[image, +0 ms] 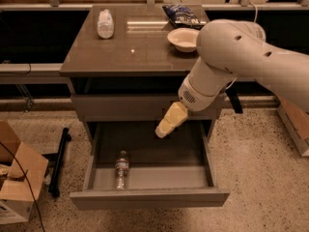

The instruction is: Pick water bottle from middle drawer and place on counter

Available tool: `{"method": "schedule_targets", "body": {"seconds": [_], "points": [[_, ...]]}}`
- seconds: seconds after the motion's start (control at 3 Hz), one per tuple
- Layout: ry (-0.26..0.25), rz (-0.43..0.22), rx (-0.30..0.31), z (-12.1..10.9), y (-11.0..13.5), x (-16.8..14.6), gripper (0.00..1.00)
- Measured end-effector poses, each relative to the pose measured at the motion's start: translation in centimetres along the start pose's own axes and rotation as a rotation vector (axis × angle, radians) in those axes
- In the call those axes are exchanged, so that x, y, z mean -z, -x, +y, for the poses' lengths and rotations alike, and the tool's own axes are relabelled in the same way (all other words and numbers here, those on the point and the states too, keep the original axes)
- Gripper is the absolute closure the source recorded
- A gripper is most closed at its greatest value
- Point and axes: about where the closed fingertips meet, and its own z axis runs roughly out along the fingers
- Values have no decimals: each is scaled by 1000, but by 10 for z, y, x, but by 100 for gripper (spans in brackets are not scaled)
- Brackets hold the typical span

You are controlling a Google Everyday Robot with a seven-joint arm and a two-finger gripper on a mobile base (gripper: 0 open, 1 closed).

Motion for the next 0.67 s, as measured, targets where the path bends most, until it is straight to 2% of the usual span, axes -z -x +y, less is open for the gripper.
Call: {"method": "schedule_targets", "body": {"seconds": [0.33,0.67], "points": [[17,8,-79,7,21,-55,0],[20,6,-114,8,25,-63,0]]}}
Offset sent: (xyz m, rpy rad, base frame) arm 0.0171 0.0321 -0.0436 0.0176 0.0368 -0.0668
